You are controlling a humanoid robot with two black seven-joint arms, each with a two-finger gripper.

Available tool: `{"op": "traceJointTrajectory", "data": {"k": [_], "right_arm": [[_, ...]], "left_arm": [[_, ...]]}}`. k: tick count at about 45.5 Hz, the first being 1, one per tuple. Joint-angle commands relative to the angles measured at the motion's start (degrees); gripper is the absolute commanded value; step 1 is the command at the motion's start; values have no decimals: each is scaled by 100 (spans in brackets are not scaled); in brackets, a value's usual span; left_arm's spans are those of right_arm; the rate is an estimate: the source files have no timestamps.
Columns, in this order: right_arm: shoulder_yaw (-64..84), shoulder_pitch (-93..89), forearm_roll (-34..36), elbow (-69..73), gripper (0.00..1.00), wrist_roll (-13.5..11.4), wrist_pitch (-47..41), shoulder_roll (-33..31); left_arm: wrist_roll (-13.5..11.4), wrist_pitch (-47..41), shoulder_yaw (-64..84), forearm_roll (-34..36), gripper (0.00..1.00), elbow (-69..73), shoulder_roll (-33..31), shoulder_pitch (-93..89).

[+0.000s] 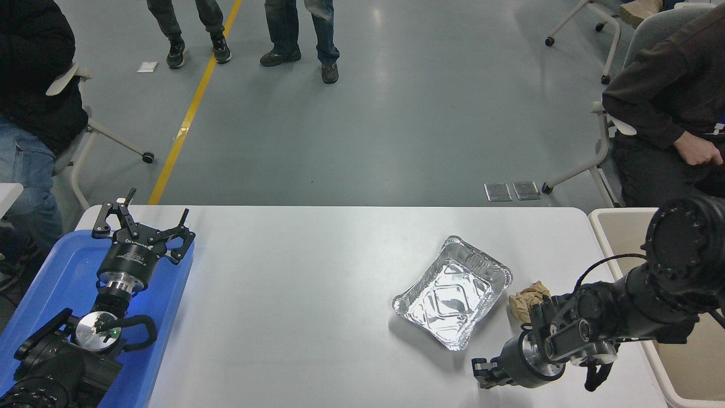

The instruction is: Pick up foil plate and place in dustbin

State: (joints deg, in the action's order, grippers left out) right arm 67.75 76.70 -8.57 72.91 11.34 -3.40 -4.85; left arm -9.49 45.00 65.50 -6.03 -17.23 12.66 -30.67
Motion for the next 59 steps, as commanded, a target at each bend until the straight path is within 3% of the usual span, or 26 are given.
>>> {"op": "traceJointTrajectory", "data": {"k": [1,16,25,31,32,33,34,49,52,59], "right_arm": [[45,12,31,-5,7,0,-12,28],[185,239,40,74,11,0,-82,-42],[686,1293,40,785,16,8,-232,-586],[1082,2488,5,1489,47,17,-460,-1026],[1143,2708,13,1568,63,9,-539,-1070],[1205,2919,13,1647,97,17,-626,-1114],[1258,3147,13,1726,100,17,-749,-1149],[1347,6397,-92,1921,100,-26,-3769,-1518],[1241,6708,-267,1763,100,-27,-4160,-1554],[969,7254,-523,1191,100,-27,-4160,-1458]], "left_arm": [[-1,0,6,5,99,0,0,0],[-1,0,-2,-4,99,0,0,0],[-1,0,-2,-4,99,0,0,0],[-1,0,-2,5,99,0,0,0],[-1,0,-2,5,99,0,0,0],[-1,0,-2,-4,99,0,0,0],[-1,0,-2,-4,99,0,0,0],[-1,0,6,-4,99,0,9,0],[-1,0,6,5,99,0,9,0],[8,0,-29,5,99,-9,9,-18]]}}
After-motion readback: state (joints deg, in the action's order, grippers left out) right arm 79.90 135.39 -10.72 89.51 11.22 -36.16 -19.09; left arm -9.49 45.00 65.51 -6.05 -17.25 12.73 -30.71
